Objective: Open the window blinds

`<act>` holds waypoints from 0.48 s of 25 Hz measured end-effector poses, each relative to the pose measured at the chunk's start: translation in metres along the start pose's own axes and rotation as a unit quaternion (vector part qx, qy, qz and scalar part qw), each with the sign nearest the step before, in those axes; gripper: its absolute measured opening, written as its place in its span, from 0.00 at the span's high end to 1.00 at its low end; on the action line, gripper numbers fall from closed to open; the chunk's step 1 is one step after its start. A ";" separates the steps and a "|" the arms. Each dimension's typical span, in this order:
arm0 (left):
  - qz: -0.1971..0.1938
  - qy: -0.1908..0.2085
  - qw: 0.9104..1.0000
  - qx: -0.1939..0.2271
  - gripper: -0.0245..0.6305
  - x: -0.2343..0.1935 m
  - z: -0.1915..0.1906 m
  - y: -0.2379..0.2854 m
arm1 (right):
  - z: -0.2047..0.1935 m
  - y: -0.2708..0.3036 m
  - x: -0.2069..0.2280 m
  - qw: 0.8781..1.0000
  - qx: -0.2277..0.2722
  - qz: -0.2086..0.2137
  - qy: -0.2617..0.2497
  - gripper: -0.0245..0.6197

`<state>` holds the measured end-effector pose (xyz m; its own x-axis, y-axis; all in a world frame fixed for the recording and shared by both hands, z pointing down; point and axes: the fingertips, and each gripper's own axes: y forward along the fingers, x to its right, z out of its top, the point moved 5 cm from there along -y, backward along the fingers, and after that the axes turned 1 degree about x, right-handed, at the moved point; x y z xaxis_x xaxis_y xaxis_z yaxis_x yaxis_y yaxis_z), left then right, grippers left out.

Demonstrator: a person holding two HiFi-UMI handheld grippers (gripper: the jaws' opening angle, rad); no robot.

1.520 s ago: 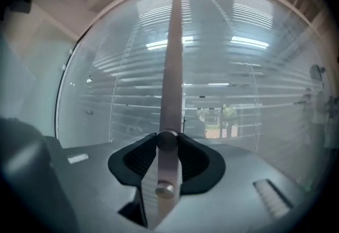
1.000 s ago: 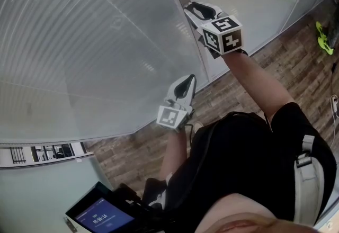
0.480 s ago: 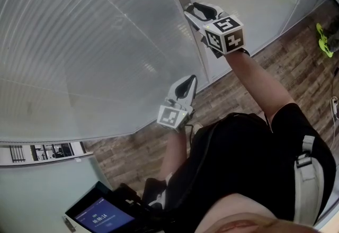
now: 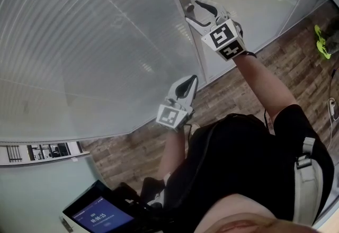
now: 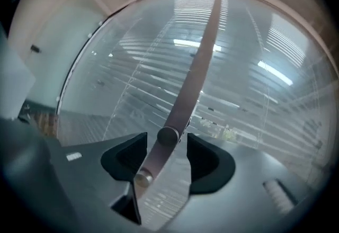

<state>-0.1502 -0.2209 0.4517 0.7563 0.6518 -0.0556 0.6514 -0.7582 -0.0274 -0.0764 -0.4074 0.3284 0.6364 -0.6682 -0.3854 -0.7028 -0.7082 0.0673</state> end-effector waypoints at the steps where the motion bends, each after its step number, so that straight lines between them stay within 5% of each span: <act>1: -0.001 -0.001 1.000 0.000 0.96 0.001 0.000 0.001 | 0.003 -0.003 0.000 0.999 -0.008 -0.004 -0.042 0.59; 6: -0.004 -0.003 1.000 0.002 0.96 0.002 0.001 0.004 | 0.014 -0.009 -0.005 0.972 -0.034 -0.005 -0.231 0.56; 12: -0.014 0.005 1.000 0.003 0.96 0.005 0.001 0.006 | 0.008 -0.002 -0.014 0.908 -0.073 0.002 -0.413 0.56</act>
<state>-0.1423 -0.2223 0.4499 0.7379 0.6735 -0.0441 0.6726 -0.7392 -0.0357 -0.0863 -0.3944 0.3267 0.1369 -0.3152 -0.9391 -0.6159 -0.7696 0.1685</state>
